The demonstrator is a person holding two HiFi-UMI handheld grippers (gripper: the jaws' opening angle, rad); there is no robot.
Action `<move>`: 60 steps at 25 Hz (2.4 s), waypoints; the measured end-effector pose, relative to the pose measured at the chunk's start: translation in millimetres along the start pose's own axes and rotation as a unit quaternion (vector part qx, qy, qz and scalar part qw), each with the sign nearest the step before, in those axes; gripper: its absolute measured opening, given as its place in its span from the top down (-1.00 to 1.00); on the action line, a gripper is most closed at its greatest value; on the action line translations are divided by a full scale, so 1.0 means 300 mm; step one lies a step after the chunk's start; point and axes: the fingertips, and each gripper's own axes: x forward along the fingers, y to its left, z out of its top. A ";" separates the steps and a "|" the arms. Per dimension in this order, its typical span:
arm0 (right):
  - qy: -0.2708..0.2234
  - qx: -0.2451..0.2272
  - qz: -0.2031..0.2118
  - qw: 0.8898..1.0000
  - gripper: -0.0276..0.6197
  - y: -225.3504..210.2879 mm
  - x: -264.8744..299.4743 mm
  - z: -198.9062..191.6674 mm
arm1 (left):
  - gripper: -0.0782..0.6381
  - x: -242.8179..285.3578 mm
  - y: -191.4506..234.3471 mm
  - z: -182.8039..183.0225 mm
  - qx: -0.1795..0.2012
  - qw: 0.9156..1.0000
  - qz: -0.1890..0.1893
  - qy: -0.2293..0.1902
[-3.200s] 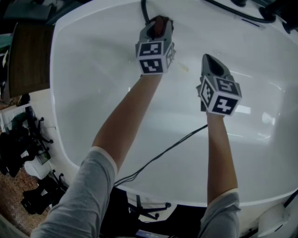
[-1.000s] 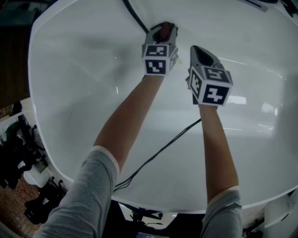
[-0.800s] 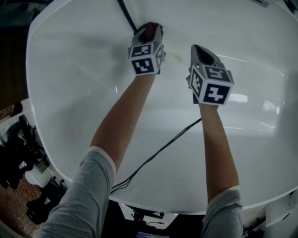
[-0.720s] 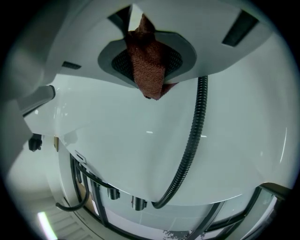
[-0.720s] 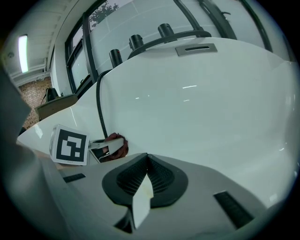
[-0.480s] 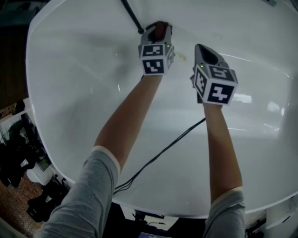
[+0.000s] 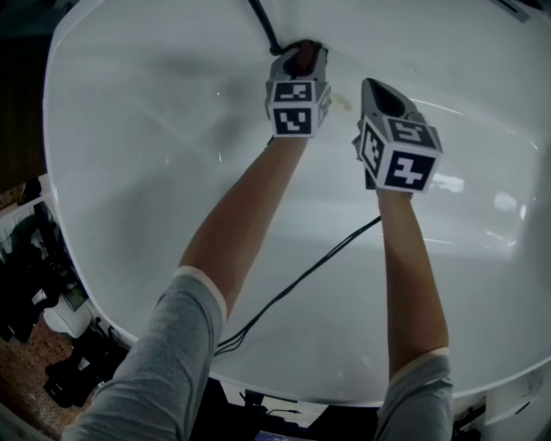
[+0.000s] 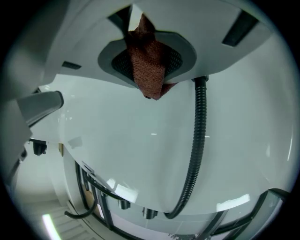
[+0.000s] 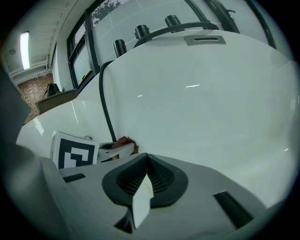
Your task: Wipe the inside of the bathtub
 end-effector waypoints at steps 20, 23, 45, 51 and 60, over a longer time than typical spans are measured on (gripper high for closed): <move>0.013 0.002 -0.043 0.999 0.90 -0.117 0.003 -0.064 | 0.52 0.066 -0.083 -0.102 0.001 0.999 -0.037 0.021; 0.017 0.005 -0.043 0.999 0.90 -0.115 0.008 -0.078 | 0.52 0.038 0.067 -0.170 -0.017 0.999 0.004 0.045; 0.016 0.022 -0.048 0.998 0.90 -0.166 0.019 -0.120 | 0.53 0.068 0.143 -0.322 -0.028 0.993 0.032 0.108; 0.013 0.018 -0.046 0.999 0.90 -0.174 0.021 -0.117 | 0.52 0.138 -0.045 -0.336 -0.018 0.993 -0.019 0.111; 0.017 0.015 -0.052 0.998 0.90 -0.193 0.013 -0.121 | 0.52 0.139 0.010 -0.439 -0.028 0.986 -0.006 0.166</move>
